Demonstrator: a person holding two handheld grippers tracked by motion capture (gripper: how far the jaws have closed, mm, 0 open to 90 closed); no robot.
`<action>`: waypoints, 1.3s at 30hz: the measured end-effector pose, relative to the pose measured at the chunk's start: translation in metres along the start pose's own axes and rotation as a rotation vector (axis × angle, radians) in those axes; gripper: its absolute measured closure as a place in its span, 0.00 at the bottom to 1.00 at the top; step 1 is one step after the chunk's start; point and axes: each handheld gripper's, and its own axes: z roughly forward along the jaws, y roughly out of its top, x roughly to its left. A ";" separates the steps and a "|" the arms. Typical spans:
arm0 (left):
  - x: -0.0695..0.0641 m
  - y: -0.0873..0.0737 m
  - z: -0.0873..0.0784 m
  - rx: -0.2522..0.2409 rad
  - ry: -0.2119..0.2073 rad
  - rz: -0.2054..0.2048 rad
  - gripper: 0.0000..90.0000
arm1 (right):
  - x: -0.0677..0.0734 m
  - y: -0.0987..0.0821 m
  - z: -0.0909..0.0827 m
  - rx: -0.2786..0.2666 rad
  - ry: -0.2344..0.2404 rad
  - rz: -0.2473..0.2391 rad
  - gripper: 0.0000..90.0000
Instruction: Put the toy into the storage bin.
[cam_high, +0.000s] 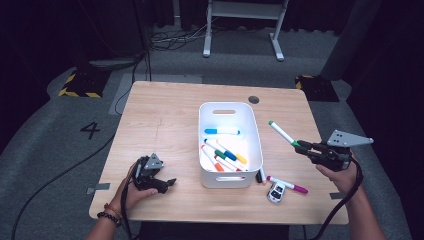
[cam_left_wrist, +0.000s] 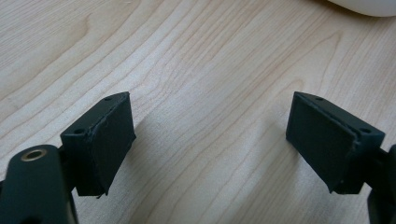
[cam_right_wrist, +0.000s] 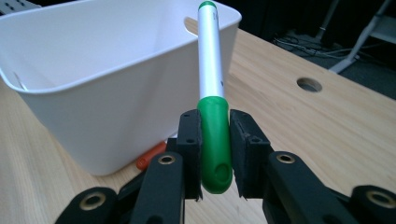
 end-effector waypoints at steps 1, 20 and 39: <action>0.000 0.000 0.000 -0.001 0.001 0.000 0.17 | 0.002 0.004 0.001 -0.004 0.006 -0.009 0.84; 0.000 0.000 0.000 -0.002 0.002 -0.001 0.17 | 0.041 0.059 0.043 0.032 0.122 -0.144 0.84; 0.000 0.000 0.000 -0.001 0.002 0.001 0.17 | 0.085 0.090 0.100 0.180 0.266 -0.280 0.84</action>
